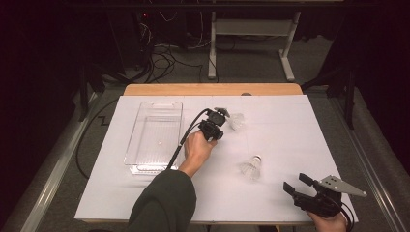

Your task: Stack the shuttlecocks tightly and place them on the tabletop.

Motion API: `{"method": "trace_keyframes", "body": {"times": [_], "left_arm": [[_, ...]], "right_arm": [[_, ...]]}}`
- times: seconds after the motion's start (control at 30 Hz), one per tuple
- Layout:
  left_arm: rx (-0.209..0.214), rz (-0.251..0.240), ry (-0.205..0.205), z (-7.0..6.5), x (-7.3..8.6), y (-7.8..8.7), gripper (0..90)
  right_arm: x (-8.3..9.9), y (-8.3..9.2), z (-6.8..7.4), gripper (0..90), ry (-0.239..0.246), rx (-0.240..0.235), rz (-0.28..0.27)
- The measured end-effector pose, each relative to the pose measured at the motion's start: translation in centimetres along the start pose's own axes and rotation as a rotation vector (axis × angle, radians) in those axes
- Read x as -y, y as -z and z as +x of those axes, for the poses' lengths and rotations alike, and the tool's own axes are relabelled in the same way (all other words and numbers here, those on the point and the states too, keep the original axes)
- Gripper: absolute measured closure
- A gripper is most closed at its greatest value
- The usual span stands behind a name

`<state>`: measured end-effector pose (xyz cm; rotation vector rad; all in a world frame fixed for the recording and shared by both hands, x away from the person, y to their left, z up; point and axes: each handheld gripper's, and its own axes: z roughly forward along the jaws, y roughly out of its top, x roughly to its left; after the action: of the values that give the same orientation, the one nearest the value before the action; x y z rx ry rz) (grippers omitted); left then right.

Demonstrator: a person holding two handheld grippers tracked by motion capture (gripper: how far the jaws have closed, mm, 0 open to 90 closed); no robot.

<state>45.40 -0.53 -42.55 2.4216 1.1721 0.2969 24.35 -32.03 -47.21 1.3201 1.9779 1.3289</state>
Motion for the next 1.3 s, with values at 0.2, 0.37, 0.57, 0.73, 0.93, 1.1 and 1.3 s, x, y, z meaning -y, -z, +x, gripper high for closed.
{"method": "trace_keyframes", "body": {"times": [0.2, 0.37, 0.57, 0.73, 0.93, 1.1, 1.3], "left_arm": [[0.006, -0.001, -0.002, -0.4, 0.0, -0.4, 87.4], [0.008, -0.003, -0.001, -0.6, -0.1, -0.7, 87.4], [0.018, 0.001, 0.002, -0.7, -0.1, -1.0, 87.2], [0.018, 0.001, 0.001, -0.7, -0.2, -1.1, 87.1], [0.026, -0.006, 0.006, -0.8, -0.3, -1.2, 85.3], [0.033, -0.014, 0.008, -0.8, -0.4, -1.1, 83.2], [0.037, -0.020, -0.002, -0.8, -0.4, -0.9, 79.3]], "right_arm": [[0.0, 0.0, 0.0, 27.1, 0.002, 0.001, 0.000], [0.0, 0.0, 0.0, 27.1, 0.001, 0.000, -0.002], [0.0, 0.0, 0.0, 27.0, 0.001, -0.001, -0.001], [0.0, 0.0, 0.0, 27.0, 0.001, -0.002, -0.002], [0.0, 0.0, 0.0, 27.0, 0.002, -0.002, -0.001], [0.0, 0.0, 0.0, 27.0, 0.001, -0.003, -0.001], [0.0, 0.0, 0.0, 27.0, 0.001, -0.003, 0.000]]}}
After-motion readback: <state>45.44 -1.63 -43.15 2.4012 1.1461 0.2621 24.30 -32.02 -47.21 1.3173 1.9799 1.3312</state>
